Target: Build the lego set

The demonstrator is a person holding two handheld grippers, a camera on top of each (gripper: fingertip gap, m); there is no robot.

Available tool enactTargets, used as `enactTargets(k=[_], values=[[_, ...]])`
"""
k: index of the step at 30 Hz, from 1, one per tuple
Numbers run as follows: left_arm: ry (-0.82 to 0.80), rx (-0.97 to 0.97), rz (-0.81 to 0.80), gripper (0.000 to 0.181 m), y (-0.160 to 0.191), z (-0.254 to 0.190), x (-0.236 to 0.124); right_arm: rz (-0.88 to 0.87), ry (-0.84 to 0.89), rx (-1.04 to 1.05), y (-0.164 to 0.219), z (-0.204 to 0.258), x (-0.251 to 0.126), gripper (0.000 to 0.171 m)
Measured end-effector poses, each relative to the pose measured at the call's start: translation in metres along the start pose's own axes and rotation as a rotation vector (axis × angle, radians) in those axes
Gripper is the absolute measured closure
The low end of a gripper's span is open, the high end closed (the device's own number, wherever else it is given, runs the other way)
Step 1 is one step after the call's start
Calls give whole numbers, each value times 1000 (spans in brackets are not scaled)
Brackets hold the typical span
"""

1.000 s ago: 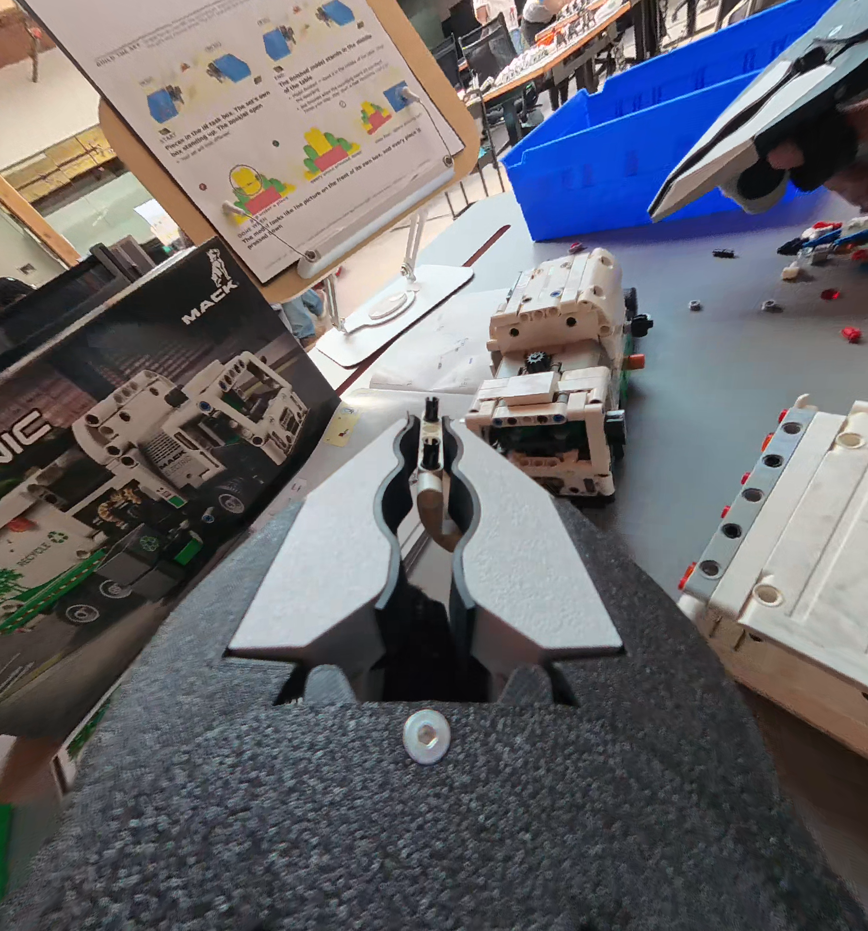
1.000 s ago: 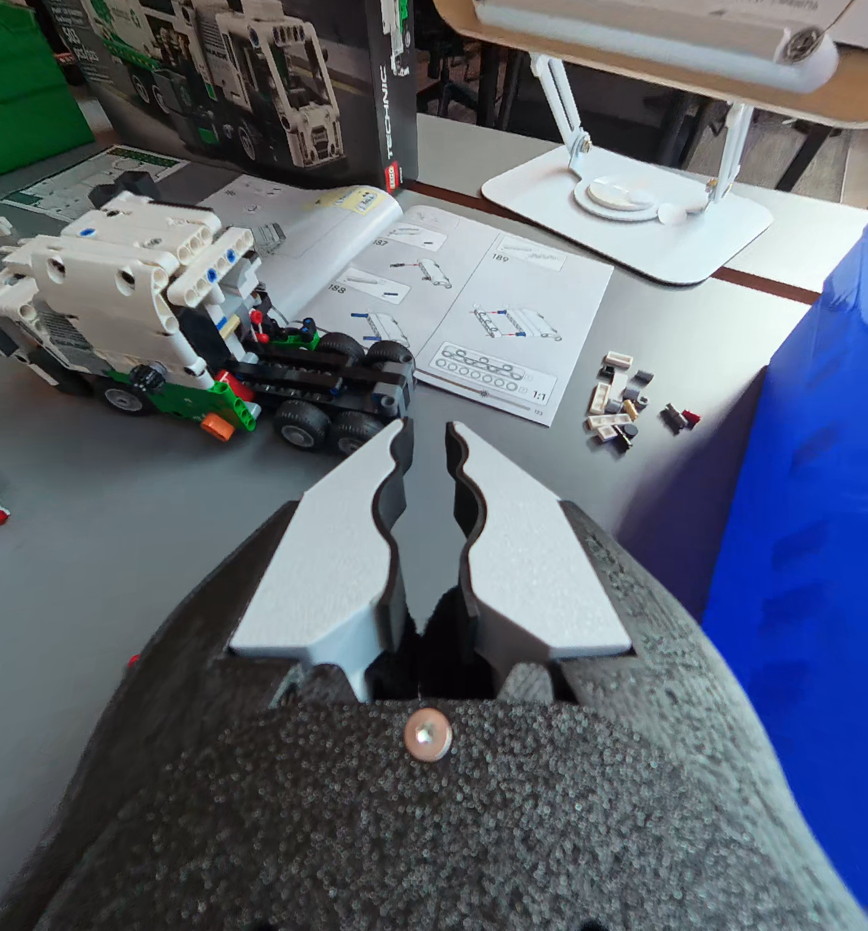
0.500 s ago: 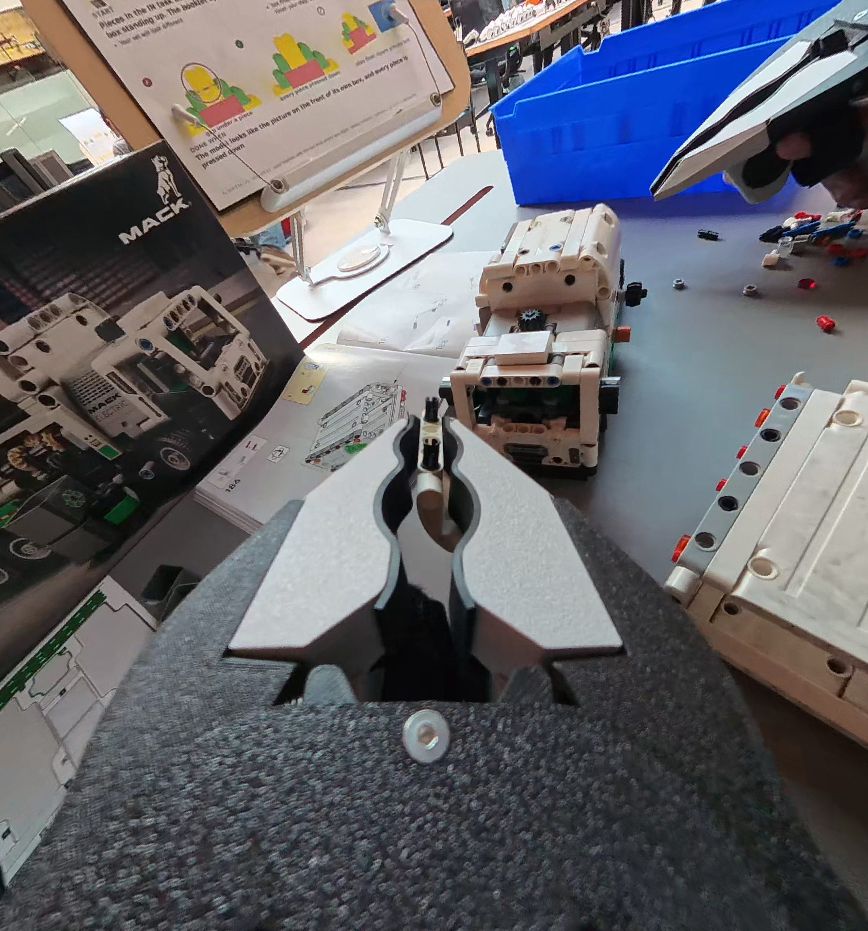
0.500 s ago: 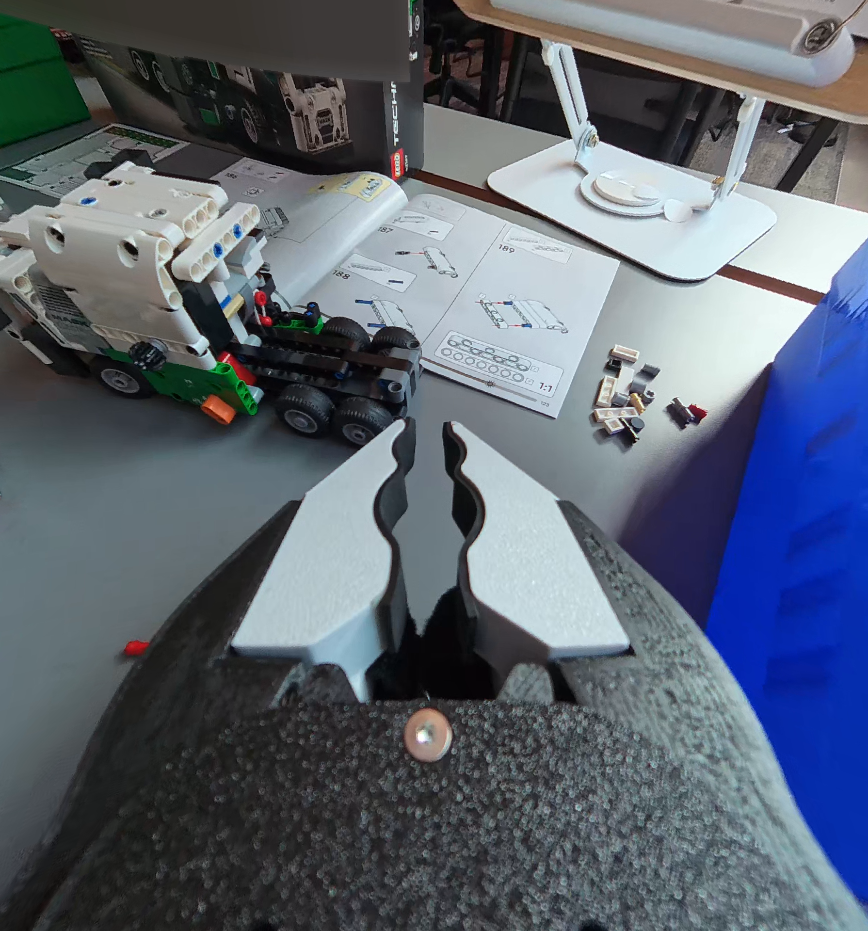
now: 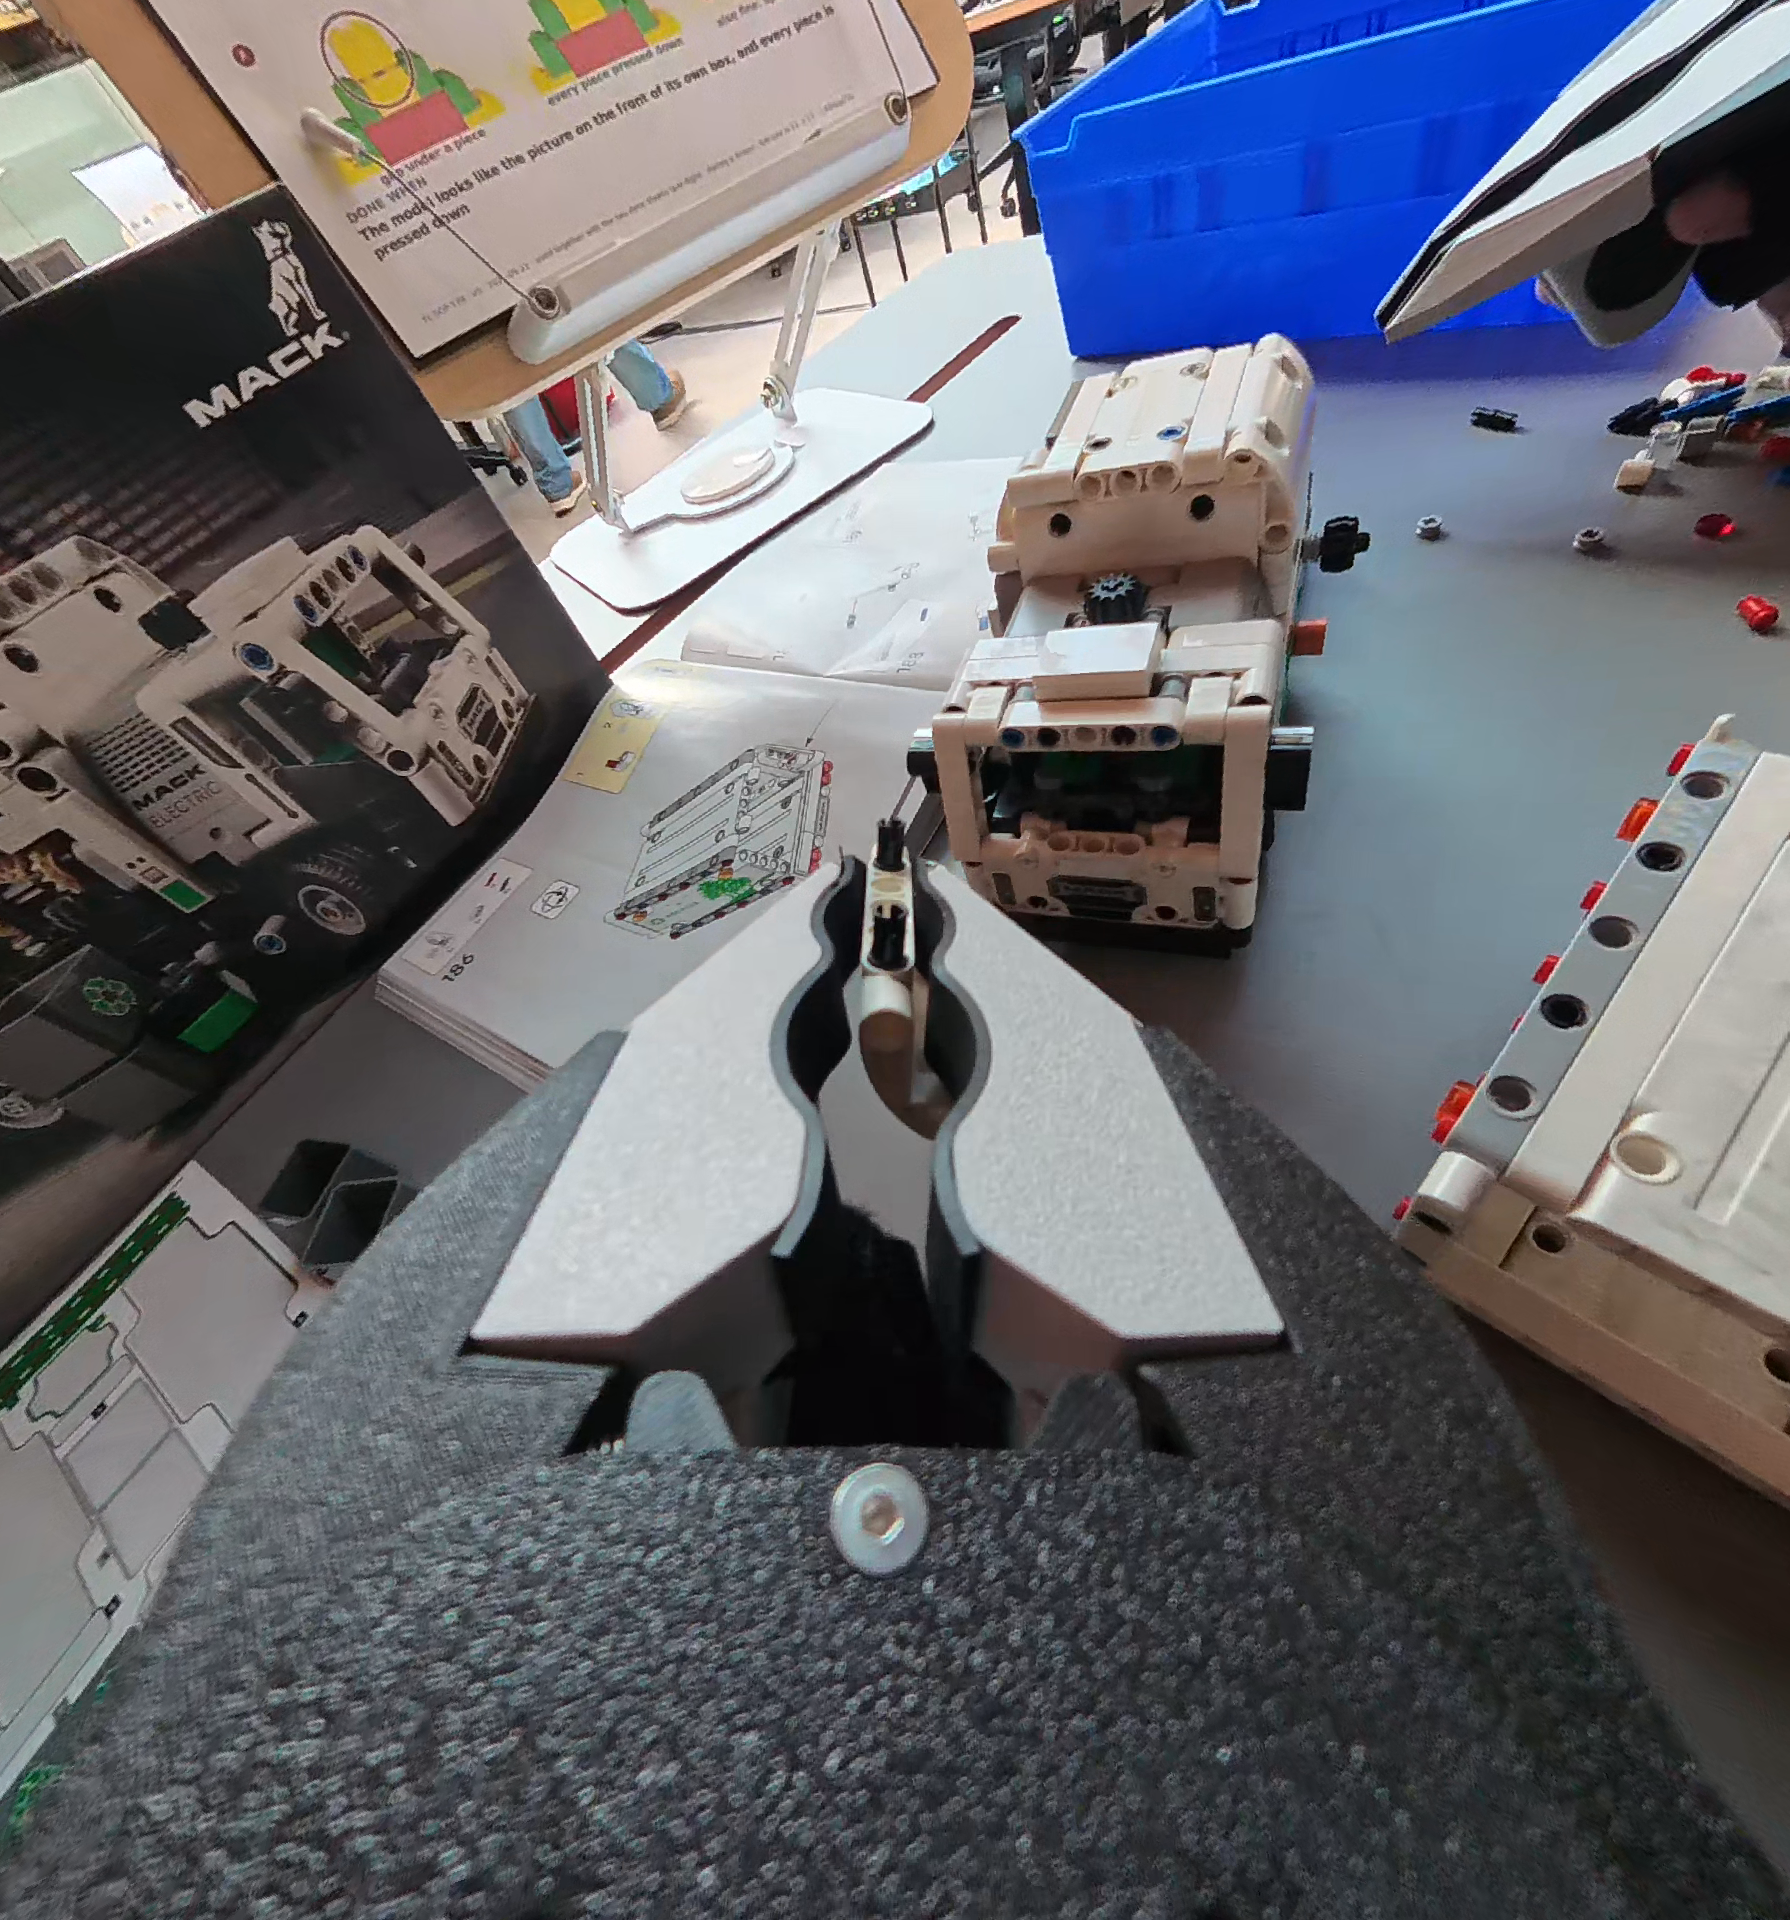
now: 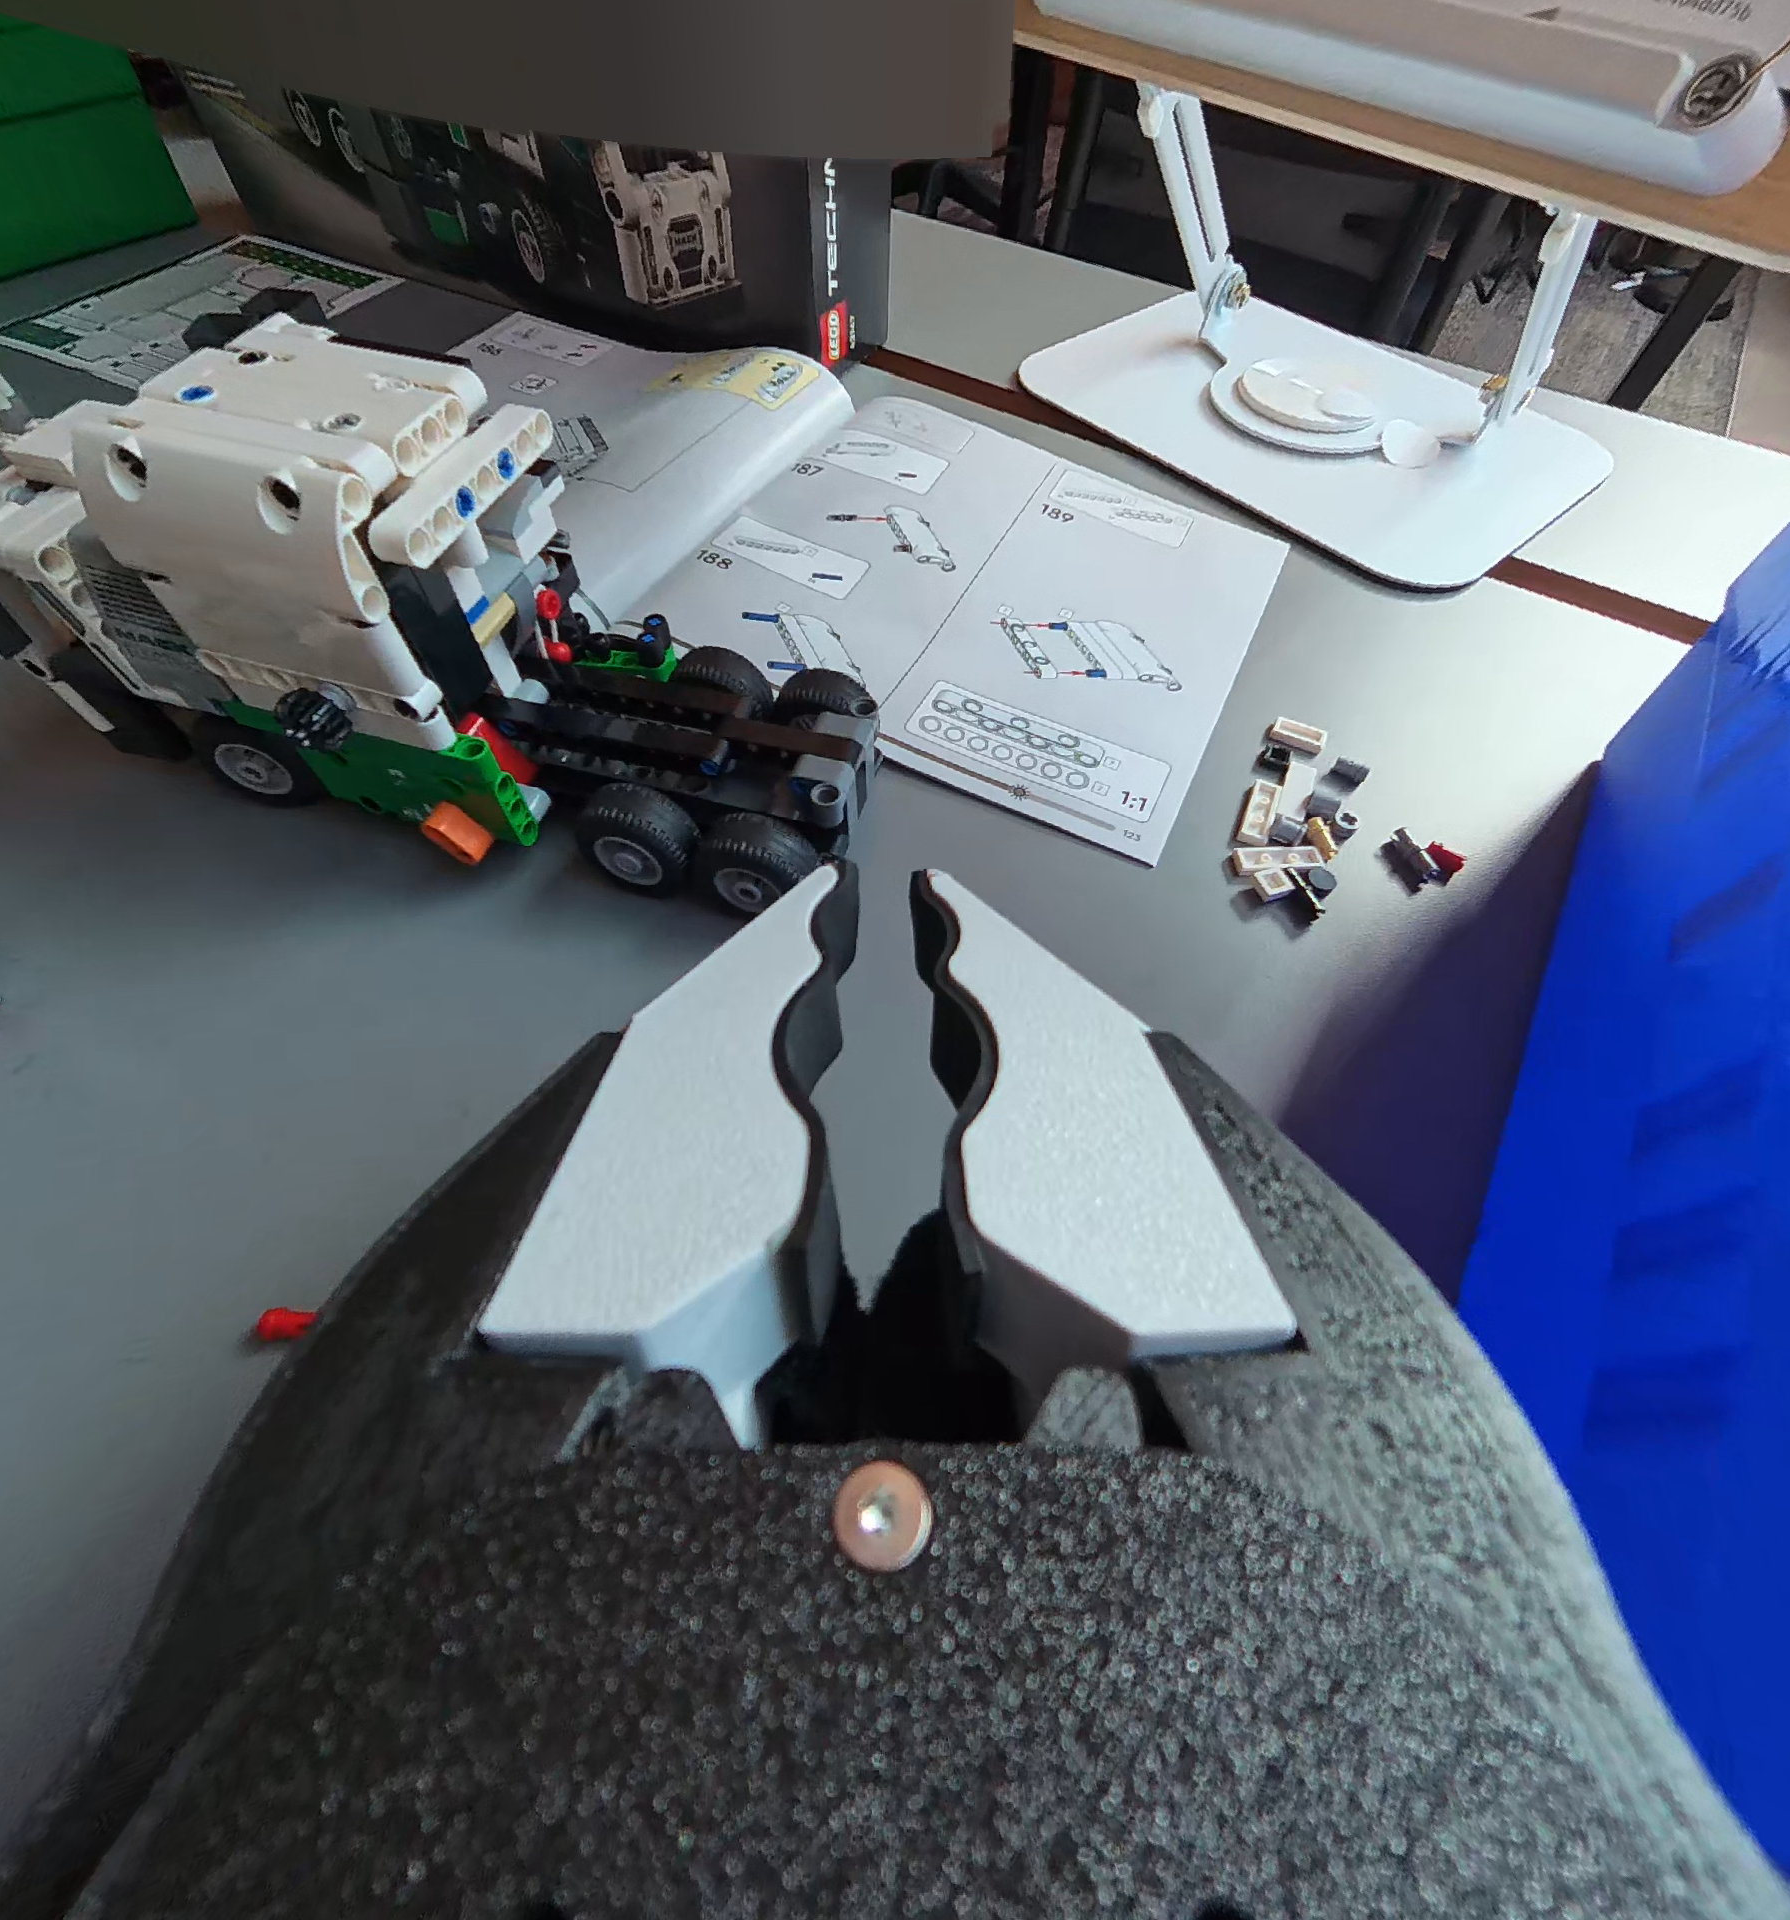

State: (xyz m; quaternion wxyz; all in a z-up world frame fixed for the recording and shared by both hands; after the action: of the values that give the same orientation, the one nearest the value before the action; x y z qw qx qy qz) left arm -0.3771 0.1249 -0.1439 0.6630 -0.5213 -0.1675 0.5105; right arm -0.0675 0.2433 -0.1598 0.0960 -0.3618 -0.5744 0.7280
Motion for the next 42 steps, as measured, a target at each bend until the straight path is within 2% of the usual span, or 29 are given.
enactTargets(k=[10, 16, 19, 22, 24, 28, 32, 34, 37, 42], values=[[6, 13, 11, 176, 1, -1, 1, 8, 0, -12, 1, 1, 1, 163], [26, 9, -70, 176, -19, -2, -11, -37, -45, -49, -8, 11, -1, 161], [139, -7, -159, 177, -38, -16, -20, -140, -246, -78, -26, 46, -9, 160], [219, 13, -282, 177, -64, -33, -33, -227, -550, -58, -52, 109, -22, 158], [328, 9, -342, 177, -81, -50, -42, -218, -714, -91, -59, 152, -26, 152], [483, -21, -498, 177, -110, -81, -62, -171, -958, -112, -54, 211, -36, 151], [527, 0, -545, 177, -119, -106, -71, -184, -1069, -20, -48, 233, -50, 154], [530, -2, -553, 177, -119, -115, -74, -165, -1104, 6, -43, 238, -59, 162], [571, -34, -560, 176, -118, -128, -79, -146, -1100, 12, -34, 242, -70, 163], [564, 7, -420, 171, -105, -153, -81, -95, -1008, -13, -10, 237, -87, 164]])
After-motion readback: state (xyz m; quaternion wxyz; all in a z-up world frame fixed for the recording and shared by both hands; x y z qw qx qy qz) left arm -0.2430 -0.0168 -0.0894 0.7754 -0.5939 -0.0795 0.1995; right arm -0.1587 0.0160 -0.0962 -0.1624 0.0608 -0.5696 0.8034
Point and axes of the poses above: each gripper's, where its closed fingertips meet, x out along the fingers, y out of its underside, z = x × y across the jaws, the point moved 5 cm from there along -x, back along the fingers, and after that the axes turned 7 degrees about x, right-handed, at the moved point
